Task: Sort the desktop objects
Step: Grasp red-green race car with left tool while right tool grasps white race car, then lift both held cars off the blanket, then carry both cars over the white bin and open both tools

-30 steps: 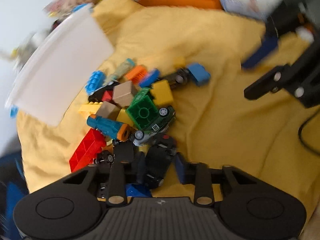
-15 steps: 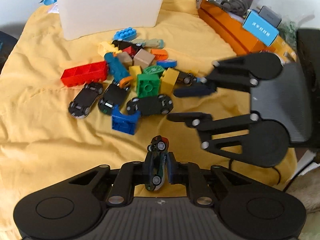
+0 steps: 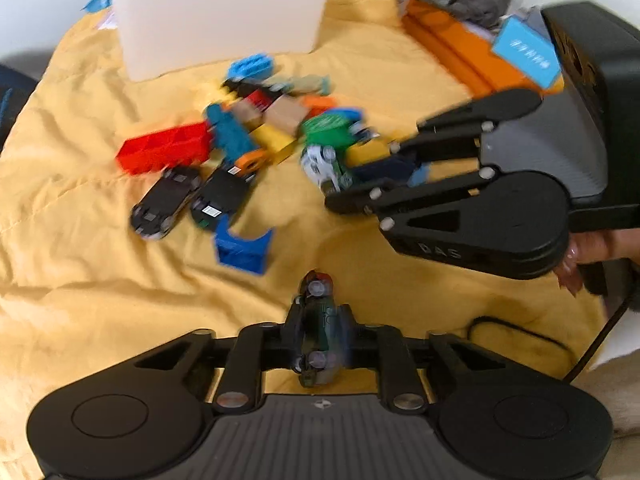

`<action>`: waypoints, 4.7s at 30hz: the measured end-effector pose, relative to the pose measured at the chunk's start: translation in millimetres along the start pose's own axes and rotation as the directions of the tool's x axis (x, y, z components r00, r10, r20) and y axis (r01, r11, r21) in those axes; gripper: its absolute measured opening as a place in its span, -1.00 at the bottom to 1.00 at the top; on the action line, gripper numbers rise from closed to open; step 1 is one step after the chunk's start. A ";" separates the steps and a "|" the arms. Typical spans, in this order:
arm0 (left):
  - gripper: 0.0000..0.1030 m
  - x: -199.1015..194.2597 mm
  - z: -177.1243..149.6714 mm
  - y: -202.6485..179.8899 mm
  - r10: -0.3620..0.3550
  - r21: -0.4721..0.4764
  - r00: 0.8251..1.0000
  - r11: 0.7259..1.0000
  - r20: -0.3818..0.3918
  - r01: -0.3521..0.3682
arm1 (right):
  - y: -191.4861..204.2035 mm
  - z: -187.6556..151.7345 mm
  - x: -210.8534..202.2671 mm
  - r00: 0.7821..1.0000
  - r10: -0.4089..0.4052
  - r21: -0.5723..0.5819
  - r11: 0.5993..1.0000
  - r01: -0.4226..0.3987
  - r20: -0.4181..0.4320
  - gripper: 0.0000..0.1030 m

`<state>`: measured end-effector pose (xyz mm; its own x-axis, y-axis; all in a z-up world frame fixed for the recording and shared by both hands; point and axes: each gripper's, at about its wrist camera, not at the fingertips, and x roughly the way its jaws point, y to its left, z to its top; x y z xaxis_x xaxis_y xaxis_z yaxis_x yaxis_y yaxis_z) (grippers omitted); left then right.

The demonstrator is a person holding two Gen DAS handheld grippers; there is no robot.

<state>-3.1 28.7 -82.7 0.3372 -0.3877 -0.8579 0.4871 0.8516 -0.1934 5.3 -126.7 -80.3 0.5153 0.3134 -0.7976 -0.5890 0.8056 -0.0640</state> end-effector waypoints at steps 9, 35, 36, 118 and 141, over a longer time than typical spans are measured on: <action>-0.61 10.0 4.7 1.4 -0.192 -0.182 0.981 0.964 0.025 0.193 | -42.3 -40.2 -24.4 0.953 0.287 0.427 0.876 -0.222 -0.092 -0.62; 0.18 -4.1 -7.4 -56.2 0.277 0.061 0.960 0.958 0.049 -0.279 | -1.8 -41.0 -47.6 0.983 -0.108 0.156 0.979 0.131 -0.147 0.42; 0.18 -4.7 -8.0 -55.8 0.251 0.065 0.967 0.965 0.046 -0.254 | -2.9 -42.0 -47.7 0.981 -0.127 0.161 0.975 0.151 -0.149 0.58; -0.36 -89.9 235.6 38.8 0.296 0.152 0.840 0.903 0.455 -0.401 | -86.2 155.2 -57.4 0.916 -0.350 0.171 0.932 0.320 0.194 -0.37; -0.17 19.1 301.1 103.2 0.302 0.142 0.915 0.927 0.268 -0.348 | -157.6 205.7 54.6 0.922 -0.387 0.198 0.902 0.384 -0.021 -0.28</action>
<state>296.2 3.0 24.3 0.6713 -0.1916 -0.7160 0.4489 0.8738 0.1870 254.2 -133.1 9.6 0.6901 -0.0338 -0.7230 -0.2106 0.9463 -0.2452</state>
